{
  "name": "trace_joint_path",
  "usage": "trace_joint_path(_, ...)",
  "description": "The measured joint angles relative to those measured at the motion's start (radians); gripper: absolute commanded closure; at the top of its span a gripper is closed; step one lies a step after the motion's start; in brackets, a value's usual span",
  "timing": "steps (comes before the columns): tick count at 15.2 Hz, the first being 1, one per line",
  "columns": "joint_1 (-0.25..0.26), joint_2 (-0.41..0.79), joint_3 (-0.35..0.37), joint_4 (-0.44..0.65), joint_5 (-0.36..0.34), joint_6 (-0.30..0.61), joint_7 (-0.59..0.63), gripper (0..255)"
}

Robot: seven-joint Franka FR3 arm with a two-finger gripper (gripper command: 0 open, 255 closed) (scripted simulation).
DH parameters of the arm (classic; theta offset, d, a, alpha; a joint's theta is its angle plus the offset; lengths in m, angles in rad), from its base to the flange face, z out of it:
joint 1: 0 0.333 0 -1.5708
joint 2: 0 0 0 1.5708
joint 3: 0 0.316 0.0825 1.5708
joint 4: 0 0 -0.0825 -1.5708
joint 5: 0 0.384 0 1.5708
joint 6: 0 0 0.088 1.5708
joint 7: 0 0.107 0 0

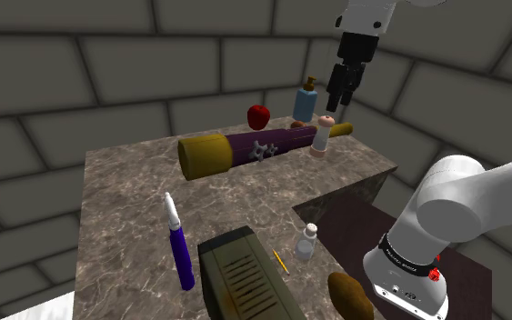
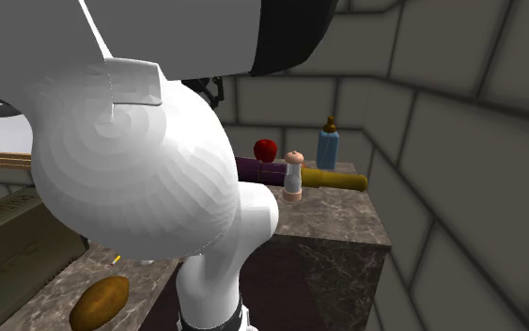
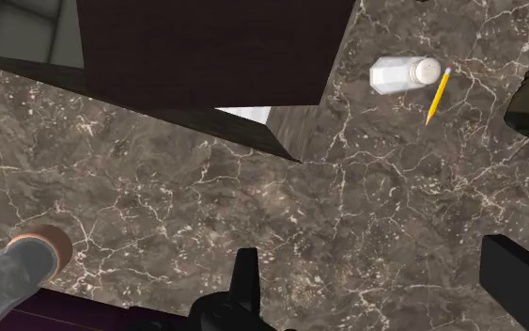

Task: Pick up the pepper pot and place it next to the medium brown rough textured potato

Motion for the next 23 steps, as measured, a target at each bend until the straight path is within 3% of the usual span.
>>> trace_joint_path(10, -0.063, 0.081, -0.090, -0.087, -0.135, 0.184, -0.115, 0)
trace_joint_path(23, -0.159, 0.372, -0.254, -0.063, -0.309, 0.522, -0.272, 0)
